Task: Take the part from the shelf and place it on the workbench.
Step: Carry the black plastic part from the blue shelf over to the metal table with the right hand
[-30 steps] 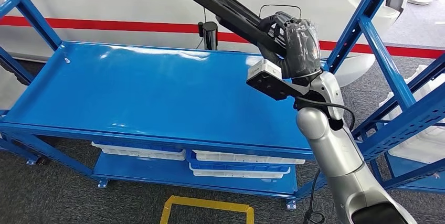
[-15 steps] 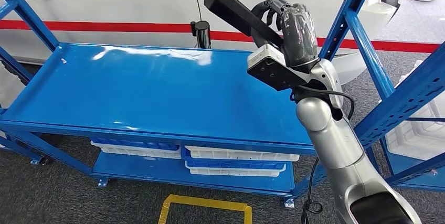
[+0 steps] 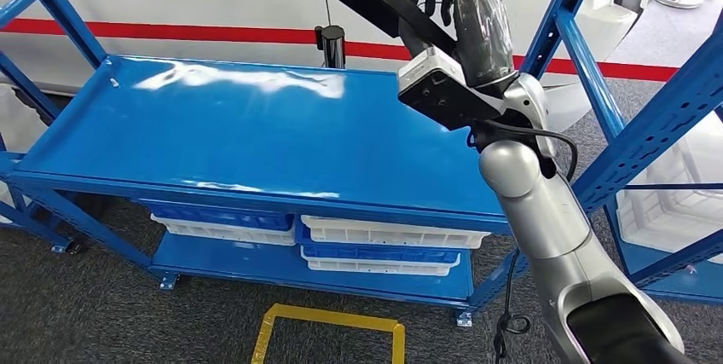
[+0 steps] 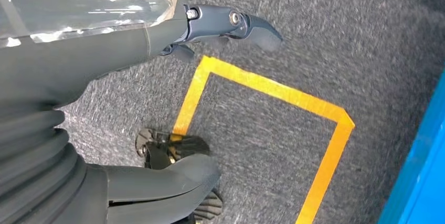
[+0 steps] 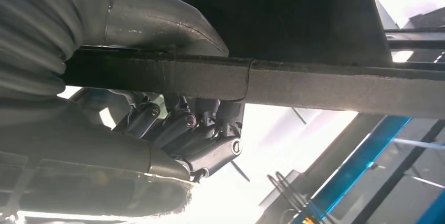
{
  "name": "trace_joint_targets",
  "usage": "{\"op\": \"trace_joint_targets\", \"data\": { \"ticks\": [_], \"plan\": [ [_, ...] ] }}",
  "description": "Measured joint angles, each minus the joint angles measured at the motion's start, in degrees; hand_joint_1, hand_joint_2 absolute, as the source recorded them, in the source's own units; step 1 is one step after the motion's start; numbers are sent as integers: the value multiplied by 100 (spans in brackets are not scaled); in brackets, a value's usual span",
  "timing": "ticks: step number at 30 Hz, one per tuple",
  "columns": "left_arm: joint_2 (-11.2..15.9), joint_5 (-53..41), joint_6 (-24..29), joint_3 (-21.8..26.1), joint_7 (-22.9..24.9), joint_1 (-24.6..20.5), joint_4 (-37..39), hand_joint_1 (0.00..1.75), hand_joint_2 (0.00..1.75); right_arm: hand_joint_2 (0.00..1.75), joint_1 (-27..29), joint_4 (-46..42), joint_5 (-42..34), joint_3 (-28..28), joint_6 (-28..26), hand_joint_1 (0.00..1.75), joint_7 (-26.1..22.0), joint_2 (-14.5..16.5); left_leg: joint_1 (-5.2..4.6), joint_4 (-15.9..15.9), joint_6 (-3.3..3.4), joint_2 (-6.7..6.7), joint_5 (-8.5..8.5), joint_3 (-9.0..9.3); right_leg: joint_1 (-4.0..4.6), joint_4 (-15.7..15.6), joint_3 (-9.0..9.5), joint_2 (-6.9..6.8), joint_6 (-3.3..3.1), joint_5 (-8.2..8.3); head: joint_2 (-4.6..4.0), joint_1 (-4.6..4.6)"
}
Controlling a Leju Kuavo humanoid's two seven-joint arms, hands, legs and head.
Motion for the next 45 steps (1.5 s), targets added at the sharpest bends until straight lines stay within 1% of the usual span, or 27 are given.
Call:
{"op": "trace_joint_targets", "data": {
  "ticks": [2, 4, 6, 7, 8, 10, 12, 14, 16, 18, 20, 21, 22, 23, 25, 27, 28, 30, 31, 32, 34, 36, 38, 40, 42, 43, 45],
  "plan": [
    [-3, 16, 1, 1, 0, -15, 0, 0, 175, 175, -25, 7, -29, 14, -2, 175, 15, 2, 23, -73, 63, 23, 151, -88, 9, 332, -163, -4, -35, -305, 0, 14],
    [-3, 32, 2, 2, 3, -25, 0, 0, 175, 175, -47, 17, -57, 22, -3, 175, 31, 7, 12, -75, 94, 31, 269, -237, -4, 1052, -386, -4, -79, -764, 0, 25],
    [-7, 39, 2, 2, 11, -25, 0, 0, 175, 175, -53, 31, -74, 26, -3, 175, 52, 8, 12, -69, 83, 35, 376, -387, -19, 1553, -441, -5, -19, -927, 0, 25],
    [-9, 41, 2, 2, 18, -25, 0, 0, 175, 175, -58, 36, -82, 28, -3, 175, 66, 9, 15, -61, 68, 36, 427, -461, -28, 1511, -325, -5, 47, -856, 0, 25],
    [-10, 44, 2, 2, 22, -25, 0, 0, 175, 175, -66, 40, -89, 31, -3, 175, 75, 10, 22, -45, 47, 37, 474, -529, -40, 1261, -105, -7, 113, -736, 0, 23],
    [-6, 50, 5, 2, 28, -27, -1, 0, 175, 175, -91, 43, -105, 35, -3, 175, 83, 16, 25, 17, -11, 35, 546, -660, -47, 458, 460, -7, 172, -621, 0, 26],
    [2, 52, 23, 1, 28, -29, -2, 0, 175, 175, -107, 45, -124, 35, -3, 175, 87, 22, 9, 69, -75, 31, 617, -742, -14, -32, 754, 0, 122, -677, 0, 26],
    [16, 55, 56, 0, 30, -24, -2, 0, 175, 175, -104, 52, -145, 33, -3, 175, 96, 21, 2, 80, -125, 21, 698, -783, -9, -79, 722, 2, 32, -662, 0, 25],
    [39, 69, 90, 0, 34, -20, -1, 0, 175, 175, -99, 64, -162, 32, -3, 175, 103, 21, 23, 188, -179, 7, 564, -869, -48, -75, 644, -8, -99, -573, 0, 22],
    [50, 83, 109, 0, 39, -19, 0, 0, 175, 175, -93, 74, -167, 28, -4, 175, 107, 25, 58, 688, -252, -3, 68, -1056, -56, -76, 536, -16, -211, -453, 0, 13],
    [50, 85, 113, 0, 44, -20, 0, 0, 175, 175, -77, 80, -168, 23, -7, 175, 108, 25, 85, 1426, -305, -5, -382, -1248, -39, -72, 393, -17, -247, -334, 0, 8],
    [50, 85, 113, 0, 46, -20, 0, 0, 175, 175, -66, 84, -169, 22, -7, 175, 108, 24, 96, 1664, -316, -4, -441, -1268, -31, -70, 320, -16, -246, -277, 0, 8],
    [50, 85, 113, 0, 47, -21, 0, 0, 175, 175, -54, 88, -169, 22, -8, 175, 108, 23, 103, 1724, -315, -4, -389, -1197, -26, -69, 251, -15, -238, -220, 0, 7],
    [50, 85, 114, 0, 48, -22, 0, 0, 175, 175, -46, 90, -173, 21, -9, 175, 108, 23, 107, 1579, -302, -5, -263, -1019, -23, -68, 185, -13, -225, -165, 0, 8],
    [55, 86, 132, 0, 48, -35, -2, 0, 175, 175, -37, 92, -218, 9, -16, 175, 98, 22, 101, 850, -248, -16, -76, -435, -16, -68, 83, -7, -184, -66, 0, 5],
    [62, 91, 172, -1, 48, -54, -3, 0, 175, 175, -25, 91, -327, -18, -33, 175, 52, 16, 68, 202, -188, -33, -105, 2, -7, -73, 29, -11, -113, 22, 0, 13],
    [67, 96, 194, -1, 45, -58, -3, 0, 175, 175, -8, 91, -398, -33, -45, 175, 15, 14, 41, 59, -156, -38, -140, 72, -12, -84, 13, -17, -72, 69, 0, 15],
    [74, 113, 233, -1, 35, -50, -2, 0, 175, 175, 58, 92, -560, -66, -66, 175, -69, 0, 16, -18, -66, -21, -42, 37, -18, -108, -14, -25, 13, 149, 0, 19],
    [78, 125, 255, 1, 27, -46, -1, 0, 175, 175, 103, 93, -632, -88, -73, 175, -101, -13, 15, -58, -14, -8, 38, -3, -14, -64, -64, -23, 22, 93, 0, 19],
    [82, 137, 273, 1, 20, -44, -1, 0, 175, 175, 146, 95, -689, -109, -78, 175, -122, -29, 22, -98, 38, 8, 132, -60, -3, 73, -141, -20, 5, -58, 0, 30],
    [89, 155, 304, 2, 8, -44, -1, 0, 175, 175, 220, 97, -752, -140, -86, 175, -142, -58, 17, -130, 99, 24, 302, -229, 5, 676, -349, -14, -81, -574, 0, 49],
    [87, 173, 320, 2, -2, -39, -1, 0, 175, 175, 302, 108, -796, -153, -88, 175, -159, -78, 7, -123, 109, 34, 453, -425, 2, 1363, -459, -13, -79, -904, 0, 58],
    [77, 191, 333, 2, -14, -37, 0, 0, 175, 175, 371, 131, -847, -156, -89, 175, -187, -86, 4, -116, 94, 42, 603, -625, 2, 1490, -279, -14, 31, -820, 0, 58],
    [67, 201, 351, 2, -26, -36, -1, 0, 175, 175, 396, 156, -890, -157, -89, 175, -212, -87, -1, -100, 56, 44, 748, -805, 2, 879, 284, -16, 106, -656, 0, 57],
    [60, 204, 382, 2, -31, -36, -2, 0, 175, 175, 395, 173, -923, -160, -90, 175, -229, -85, -20, -68, 2, 42, 876, -927, 23, 56, 871, -8, 64, -735, 0, 57],
    [59, 205, 398, 2, -32, -35, -2, 0, 175, 175, 399, 182, -939, -161, -93, 175, -234, -84, -27, -58, -26, 42, 933, -956, 34, -179, 1008, 0, 25, -799, 0, 54],
    [57, 208, 415, 2, -33, -27, -1, 0, 175, 175, 415, 214, -965, -160, -98, 175, -242, -81, -18, -62, -80, 35, 1030, -988, 17, -252, 974, 3, -56, -787, 0, 43]
  ]
}}
